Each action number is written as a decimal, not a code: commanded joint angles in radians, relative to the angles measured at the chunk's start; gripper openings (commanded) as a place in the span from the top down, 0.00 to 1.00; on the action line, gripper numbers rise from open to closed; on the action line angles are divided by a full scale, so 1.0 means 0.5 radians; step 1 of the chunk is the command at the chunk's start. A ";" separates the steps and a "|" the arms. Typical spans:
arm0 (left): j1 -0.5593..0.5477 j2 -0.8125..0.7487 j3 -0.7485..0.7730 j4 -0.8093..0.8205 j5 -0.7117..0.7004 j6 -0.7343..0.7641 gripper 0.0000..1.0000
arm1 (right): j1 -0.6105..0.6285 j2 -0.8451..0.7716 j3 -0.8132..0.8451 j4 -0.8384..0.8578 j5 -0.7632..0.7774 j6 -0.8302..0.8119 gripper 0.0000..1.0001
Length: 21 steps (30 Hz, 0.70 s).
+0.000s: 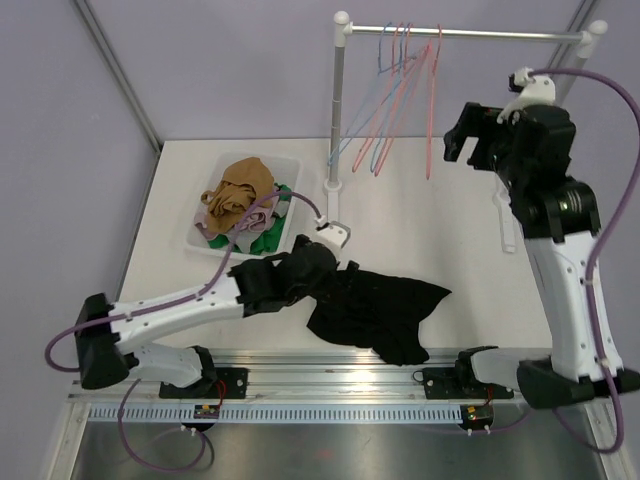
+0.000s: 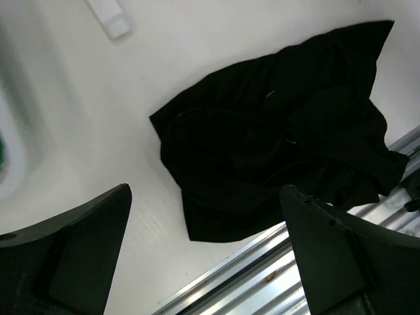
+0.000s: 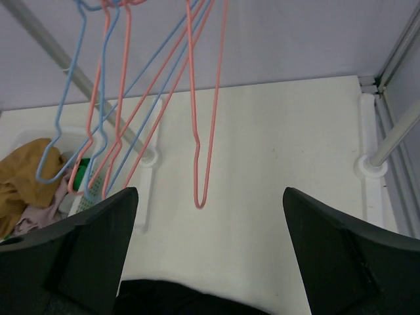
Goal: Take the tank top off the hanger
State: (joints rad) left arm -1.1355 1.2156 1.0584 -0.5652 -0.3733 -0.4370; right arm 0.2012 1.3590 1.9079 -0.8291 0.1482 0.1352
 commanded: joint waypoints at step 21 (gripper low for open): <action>-0.171 1.465 0.525 0.369 0.424 -0.120 0.05 | 0.009 -1.282 -1.187 0.115 -0.667 0.257 0.00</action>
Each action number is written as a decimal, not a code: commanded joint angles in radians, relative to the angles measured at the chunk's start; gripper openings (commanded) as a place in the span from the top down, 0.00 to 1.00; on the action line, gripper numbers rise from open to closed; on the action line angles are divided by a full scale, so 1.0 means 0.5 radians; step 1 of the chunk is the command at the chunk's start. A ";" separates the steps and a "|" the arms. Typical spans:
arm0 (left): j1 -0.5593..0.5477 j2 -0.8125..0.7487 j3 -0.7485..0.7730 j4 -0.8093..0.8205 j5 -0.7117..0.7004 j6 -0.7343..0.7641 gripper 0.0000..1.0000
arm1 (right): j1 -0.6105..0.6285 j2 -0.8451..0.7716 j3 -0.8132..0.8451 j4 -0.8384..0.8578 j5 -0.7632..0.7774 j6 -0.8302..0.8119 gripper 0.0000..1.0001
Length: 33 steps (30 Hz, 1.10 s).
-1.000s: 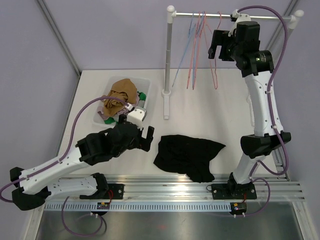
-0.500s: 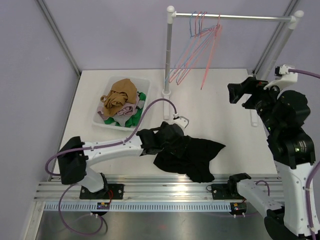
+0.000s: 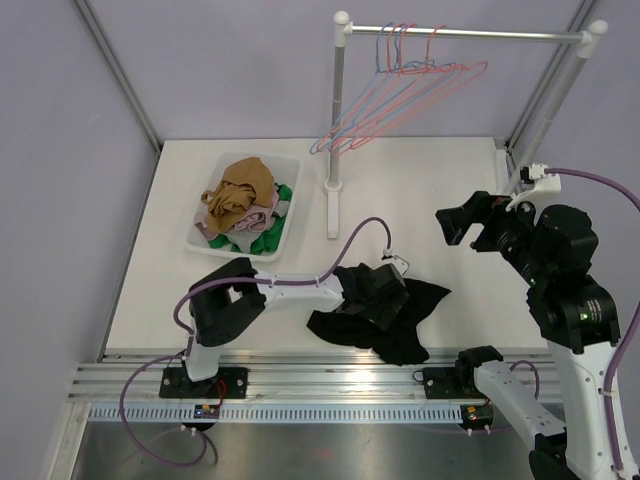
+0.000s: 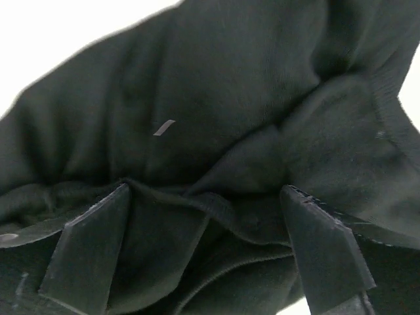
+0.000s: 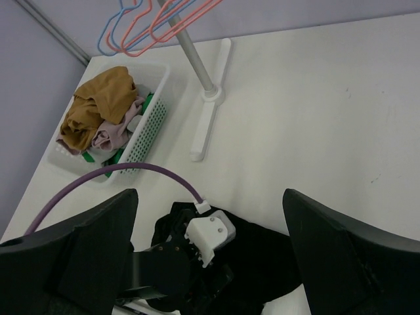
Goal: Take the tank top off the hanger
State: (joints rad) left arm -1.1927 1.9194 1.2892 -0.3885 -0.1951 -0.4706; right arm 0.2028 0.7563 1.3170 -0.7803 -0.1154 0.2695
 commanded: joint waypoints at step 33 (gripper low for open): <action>0.853 -1.225 0.863 -1.334 -0.914 0.275 1.00 | 0.009 -0.279 0.194 0.033 -0.416 -0.005 0.00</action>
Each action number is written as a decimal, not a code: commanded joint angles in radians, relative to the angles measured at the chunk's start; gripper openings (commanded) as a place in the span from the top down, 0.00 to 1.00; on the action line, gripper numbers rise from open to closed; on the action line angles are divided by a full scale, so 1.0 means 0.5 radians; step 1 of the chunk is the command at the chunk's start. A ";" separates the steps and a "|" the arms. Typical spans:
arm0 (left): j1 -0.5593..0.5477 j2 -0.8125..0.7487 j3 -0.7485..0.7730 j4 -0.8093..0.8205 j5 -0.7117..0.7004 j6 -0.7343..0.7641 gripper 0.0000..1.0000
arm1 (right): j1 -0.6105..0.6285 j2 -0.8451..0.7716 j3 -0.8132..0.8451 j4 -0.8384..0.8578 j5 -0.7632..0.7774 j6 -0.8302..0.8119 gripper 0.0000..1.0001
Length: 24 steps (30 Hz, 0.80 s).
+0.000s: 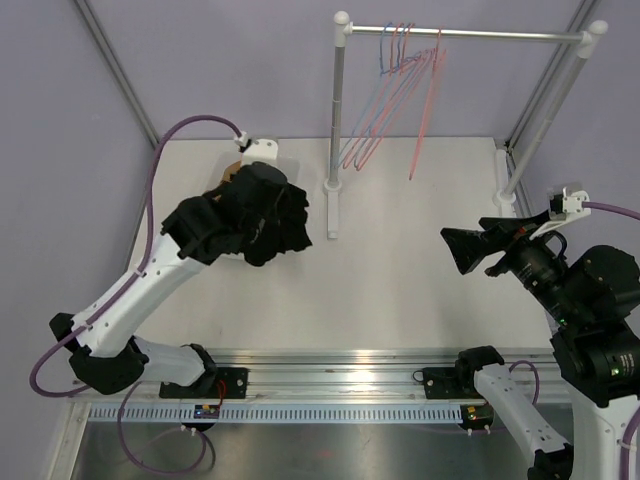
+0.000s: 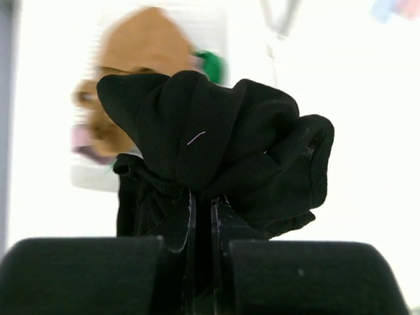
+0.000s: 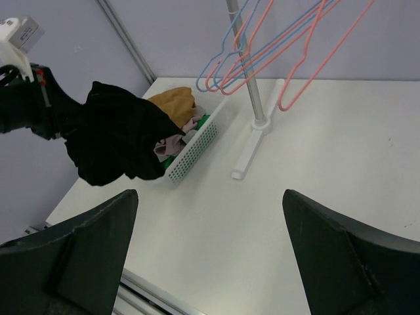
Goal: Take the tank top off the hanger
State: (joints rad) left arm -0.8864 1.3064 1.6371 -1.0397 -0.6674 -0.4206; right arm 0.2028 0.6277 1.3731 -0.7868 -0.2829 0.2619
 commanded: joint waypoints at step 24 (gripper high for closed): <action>1.331 1.660 0.809 -0.172 1.298 0.737 1.00 | 0.006 -0.040 -0.120 0.251 -0.388 0.117 0.01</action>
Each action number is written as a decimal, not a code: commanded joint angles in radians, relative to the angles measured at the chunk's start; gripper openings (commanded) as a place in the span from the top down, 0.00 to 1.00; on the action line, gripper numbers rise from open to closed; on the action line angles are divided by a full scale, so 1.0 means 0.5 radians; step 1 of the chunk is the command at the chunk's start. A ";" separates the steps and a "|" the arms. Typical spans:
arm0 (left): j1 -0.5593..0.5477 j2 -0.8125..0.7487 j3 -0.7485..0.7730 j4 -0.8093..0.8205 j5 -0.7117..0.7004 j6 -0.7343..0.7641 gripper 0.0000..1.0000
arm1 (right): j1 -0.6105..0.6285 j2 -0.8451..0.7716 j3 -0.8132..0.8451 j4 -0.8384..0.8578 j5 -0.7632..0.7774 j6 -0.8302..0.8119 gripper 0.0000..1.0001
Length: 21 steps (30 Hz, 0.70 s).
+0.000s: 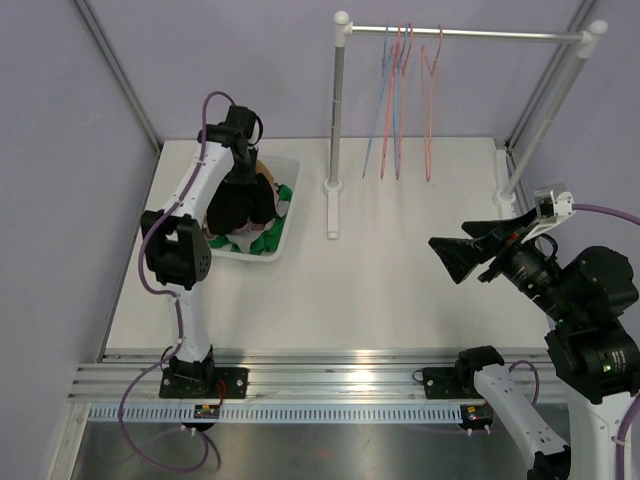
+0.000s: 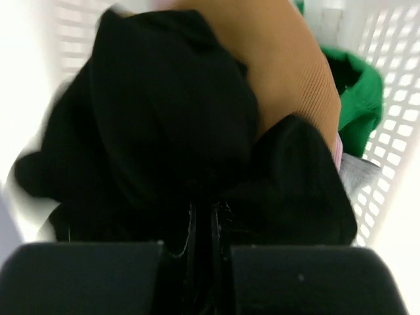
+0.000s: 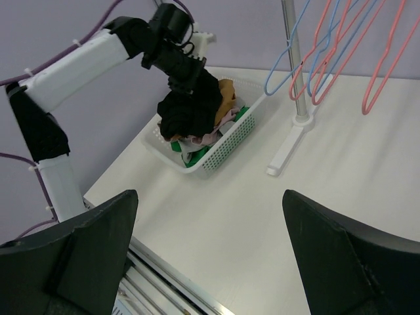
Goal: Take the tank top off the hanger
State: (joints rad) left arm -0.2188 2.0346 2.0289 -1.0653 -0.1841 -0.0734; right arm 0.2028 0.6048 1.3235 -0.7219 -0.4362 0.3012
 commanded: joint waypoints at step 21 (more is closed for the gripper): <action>0.060 0.043 -0.155 -0.048 0.488 -0.255 0.47 | 0.009 -0.022 -0.064 -0.019 0.047 -0.062 0.01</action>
State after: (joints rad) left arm -0.1936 2.1399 2.0090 -1.0946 -0.0444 -0.1265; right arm 0.2028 0.5789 1.2602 -0.7315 -0.4339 0.3004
